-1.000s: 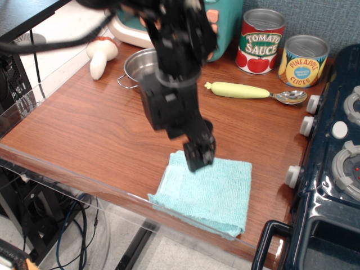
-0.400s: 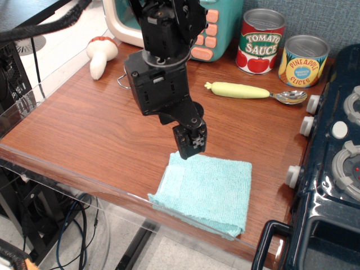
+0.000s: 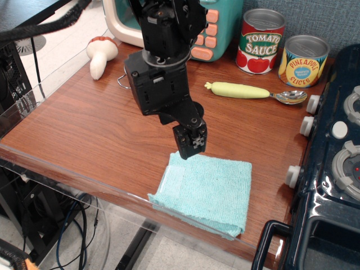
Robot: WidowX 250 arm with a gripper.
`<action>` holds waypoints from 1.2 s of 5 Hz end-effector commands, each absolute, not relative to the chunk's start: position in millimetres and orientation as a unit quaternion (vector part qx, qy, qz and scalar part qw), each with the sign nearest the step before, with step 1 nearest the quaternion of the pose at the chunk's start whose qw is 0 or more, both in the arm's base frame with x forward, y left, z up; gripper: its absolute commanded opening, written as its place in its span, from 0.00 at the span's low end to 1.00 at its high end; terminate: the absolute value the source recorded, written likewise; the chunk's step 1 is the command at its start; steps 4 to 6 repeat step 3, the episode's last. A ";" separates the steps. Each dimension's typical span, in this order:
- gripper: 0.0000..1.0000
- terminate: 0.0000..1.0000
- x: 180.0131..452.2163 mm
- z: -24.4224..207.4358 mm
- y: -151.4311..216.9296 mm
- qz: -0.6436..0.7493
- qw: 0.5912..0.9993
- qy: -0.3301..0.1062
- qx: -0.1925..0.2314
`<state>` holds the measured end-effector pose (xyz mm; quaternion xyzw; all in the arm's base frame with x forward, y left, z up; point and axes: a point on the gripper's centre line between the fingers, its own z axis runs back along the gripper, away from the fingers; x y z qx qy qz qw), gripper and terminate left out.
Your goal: Move the blue rag to the edge of the counter near the stove knobs.
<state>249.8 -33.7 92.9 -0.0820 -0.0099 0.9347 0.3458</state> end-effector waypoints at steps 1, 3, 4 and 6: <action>1.00 0.00 243.9 101.9 -29.7 0.933 0.344 -0.016 -0.104; 1.00 1.00 243.9 101.9 -29.7 0.933 0.344 -0.016 -0.104; 1.00 1.00 243.9 101.9 -29.7 0.933 0.344 -0.016 -0.104; 1.00 1.00 243.9 101.9 -29.7 0.933 0.344 -0.016 -0.104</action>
